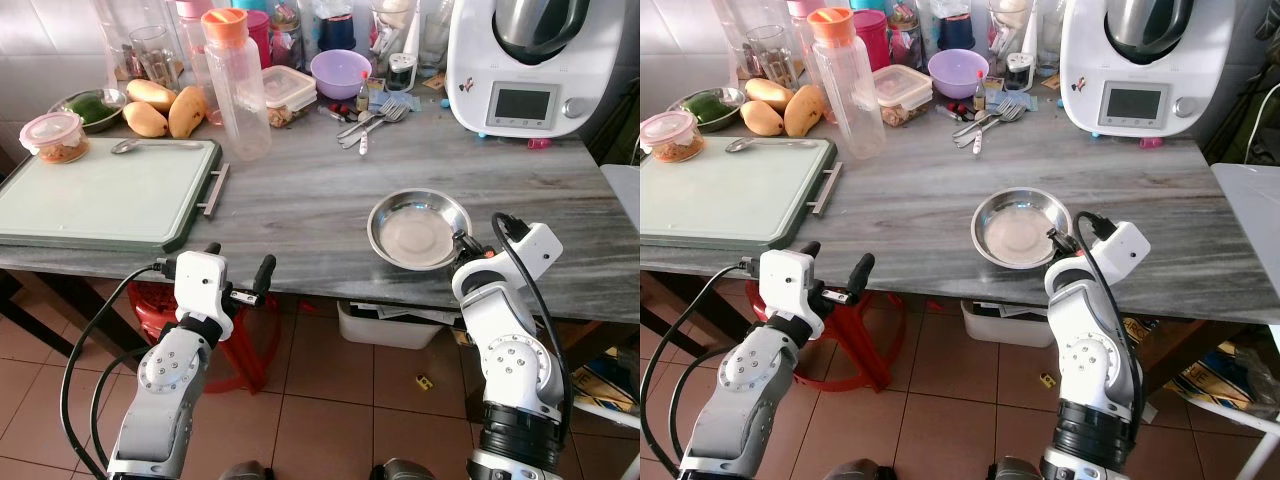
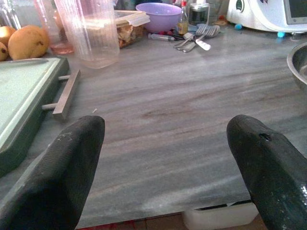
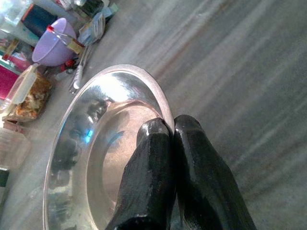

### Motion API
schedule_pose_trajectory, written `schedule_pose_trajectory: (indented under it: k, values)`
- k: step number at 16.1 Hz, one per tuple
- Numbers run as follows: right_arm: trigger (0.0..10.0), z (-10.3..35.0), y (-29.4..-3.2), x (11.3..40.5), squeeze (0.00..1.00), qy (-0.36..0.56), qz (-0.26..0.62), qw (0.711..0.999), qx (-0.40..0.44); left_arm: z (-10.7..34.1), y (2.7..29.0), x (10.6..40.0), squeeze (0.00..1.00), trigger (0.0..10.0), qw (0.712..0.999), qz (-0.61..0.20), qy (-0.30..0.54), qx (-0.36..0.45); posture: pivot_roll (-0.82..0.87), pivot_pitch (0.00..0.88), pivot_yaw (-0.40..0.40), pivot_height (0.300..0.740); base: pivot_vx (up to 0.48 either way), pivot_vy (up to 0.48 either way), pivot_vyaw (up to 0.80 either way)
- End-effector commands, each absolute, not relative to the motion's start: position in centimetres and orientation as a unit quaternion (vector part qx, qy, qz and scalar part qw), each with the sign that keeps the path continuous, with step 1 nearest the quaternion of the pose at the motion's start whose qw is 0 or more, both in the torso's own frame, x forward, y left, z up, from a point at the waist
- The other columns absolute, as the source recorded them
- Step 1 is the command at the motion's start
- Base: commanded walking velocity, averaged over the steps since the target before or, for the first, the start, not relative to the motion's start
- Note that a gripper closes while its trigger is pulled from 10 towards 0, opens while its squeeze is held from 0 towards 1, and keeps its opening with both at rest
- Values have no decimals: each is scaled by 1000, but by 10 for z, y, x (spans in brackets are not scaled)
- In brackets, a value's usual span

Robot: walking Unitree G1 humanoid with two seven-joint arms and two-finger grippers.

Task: Setting the table

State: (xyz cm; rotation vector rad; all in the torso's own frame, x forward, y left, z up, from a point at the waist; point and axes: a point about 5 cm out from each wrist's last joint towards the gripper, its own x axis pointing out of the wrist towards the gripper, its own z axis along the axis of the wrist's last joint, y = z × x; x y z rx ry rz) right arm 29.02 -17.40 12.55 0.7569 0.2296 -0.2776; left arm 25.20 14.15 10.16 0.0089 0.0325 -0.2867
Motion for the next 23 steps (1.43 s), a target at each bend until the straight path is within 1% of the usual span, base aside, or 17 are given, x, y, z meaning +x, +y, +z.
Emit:
schedule_pose_trajectory:
  k: [1, 2, 5, 6, 7, 10, 16, 18, 20, 21, 23]
  values:
    - [10000, 108, -157, 285, 0, 145, -136, 893, 403, 102, 141, 254, 0, 10000, 989, -148, 20, 10, -28, 24, 53, 740, 0, 0, 0]
    - [10000, 103, -160, 289, 0, 159, -142, 898, 385, 102, 141, 254, 0, 10000, 989, -148, 21, 11, -26, 25, 55, 740, 0, 0, 0]
    - [10000, 98, -161, 293, 0, 169, -150, 897, 381, 103, 140, 254, 0, 10000, 988, -151, 21, 11, -20, 27, 52, 740, 0, 0, 0]
    - [10000, 100, -158, 295, 459, 167, -143, 898, 382, 103, 141, 254, 0, 10000, 988, -149, 21, 12, -18, 28, 51, 740, 0, 0, 0]
    - [10000, 100, -158, 294, 996, 167, -143, 898, 381, 103, 141, 254, 0, 10000, 989, -149, 21, 12, -18, 29, 51, 740, 0, 0, 0]
    - [10000, 101, -158, 292, 1000, 164, -143, 898, 383, 103, 142, 253, 0, 10000, 989, -149, 22, 12, -22, 31, 54, 740, 0, 0, 0]
    - [10000, 119, -165, 296, 1000, 101, -125, 942, 296, 103, 141, 254, 0, 10000, 989, -147, 20, 13, -23, 28, 54, 740, 0, 0, 0]
    - [10000, 131, -164, 296, 1000, 62, -101, 963, 244, 103, 141, 254, 0, 10000, 989, -144, 19, 13, -25, 26, 52, 740, 0, 0, 0]
    - [10000, 138, -161, 295, 1000, 35, -78, 976, 199, 103, 142, 254, 0, 10000, 990, -140, 18, 12, -28, 18, 49, 740, 0, 0, 0]
    - [10000, 141, -160, 293, 1000, 15, -65, 984, 164, 101, 143, 255, 0, 10000, 991, -130, 18, 12, -33, 0, 41, 740, 0, 0, 0]
    - [10000, 149, -159, 290, 1000, -20, -52, 992, 116, 99, 145, 258, 0, 10000, 993, -112, 24, 16, -35, 0, 41, 740, 0, 0, 0]
